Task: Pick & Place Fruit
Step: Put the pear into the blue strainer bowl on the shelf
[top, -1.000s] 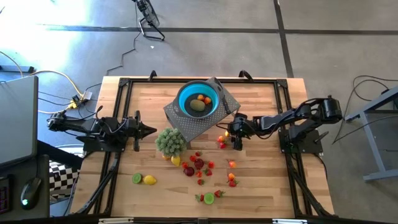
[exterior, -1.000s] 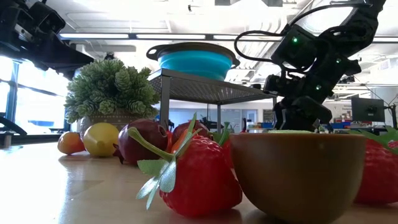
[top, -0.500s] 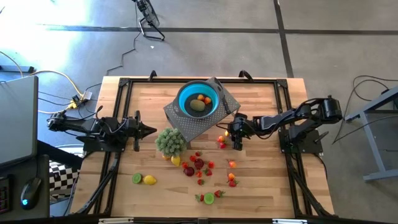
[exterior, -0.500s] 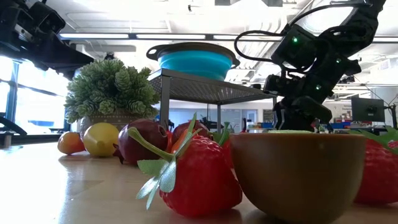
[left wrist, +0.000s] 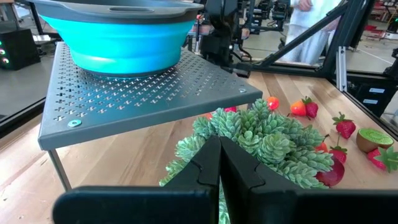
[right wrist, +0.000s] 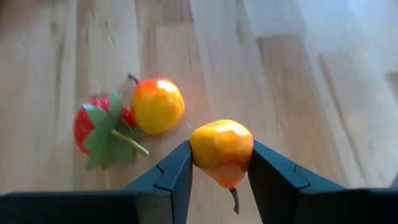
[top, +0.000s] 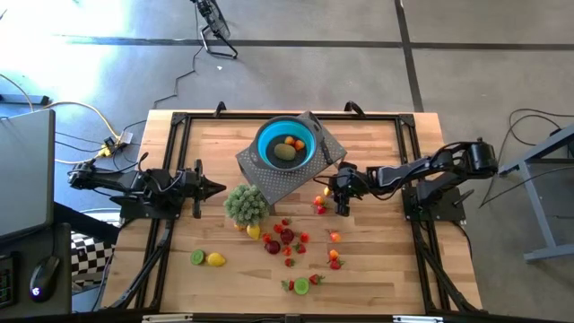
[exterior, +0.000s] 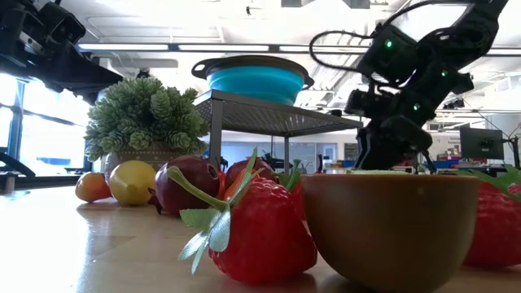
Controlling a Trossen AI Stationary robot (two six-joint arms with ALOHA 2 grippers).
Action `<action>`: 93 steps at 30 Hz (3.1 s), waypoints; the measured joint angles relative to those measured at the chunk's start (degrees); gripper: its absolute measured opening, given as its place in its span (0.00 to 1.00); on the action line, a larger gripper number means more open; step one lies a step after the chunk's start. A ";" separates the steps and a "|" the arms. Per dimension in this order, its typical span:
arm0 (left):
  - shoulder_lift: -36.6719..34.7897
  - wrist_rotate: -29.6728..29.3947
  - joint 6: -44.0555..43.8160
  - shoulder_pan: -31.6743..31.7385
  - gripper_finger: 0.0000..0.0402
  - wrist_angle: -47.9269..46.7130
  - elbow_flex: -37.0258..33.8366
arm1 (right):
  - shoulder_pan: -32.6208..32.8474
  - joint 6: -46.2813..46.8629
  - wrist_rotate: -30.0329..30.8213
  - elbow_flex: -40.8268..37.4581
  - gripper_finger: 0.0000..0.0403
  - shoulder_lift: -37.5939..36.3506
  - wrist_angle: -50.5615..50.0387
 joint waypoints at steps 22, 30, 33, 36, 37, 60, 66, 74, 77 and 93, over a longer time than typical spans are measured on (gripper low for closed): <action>0.01 0.00 0.00 0.01 0.00 0.00 0.00 | 6.44 8.75 1.82 0.02 0.33 -21.88 4.00; 0.00 0.00 -0.02 0.00 0.00 0.00 0.00 | 8.06 5.74 3.22 0.02 0.33 -22.87 15.48; 0.00 0.00 -0.01 0.00 0.00 0.01 0.00 | 7.95 5.01 3.28 0.02 0.33 -22.87 18.88; 0.01 0.00 0.00 0.01 0.00 0.00 0.00 | 7.85 3.44 3.50 0.70 0.33 -22.87 21.08; -0.01 0.00 0.00 0.01 0.00 0.00 0.00 | 7.85 2.73 3.91 1.55 0.33 -22.87 21.08; 0.01 0.00 0.00 0.01 0.00 -0.04 0.00 | 1.36 -6.72 8.90 32.48 0.33 -5.80 -1.02; 0.00 0.00 0.00 -0.01 0.00 -0.07 0.00 | -2.50 -6.71 4.79 41.23 0.33 0.68 -6.68; 0.00 0.00 0.00 -0.01 0.00 -0.09 0.00 | -7.44 -6.73 -2.34 48.76 0.33 7.97 -11.09; -0.01 0.00 0.00 0.01 0.00 -0.09 0.00 | -9.24 -6.75 -4.97 49.48 0.33 10.17 -11.53; -0.01 0.00 0.01 0.00 0.00 -0.09 0.00 | -13.88 -6.80 -9.88 49.62 0.33 14.26 -17.44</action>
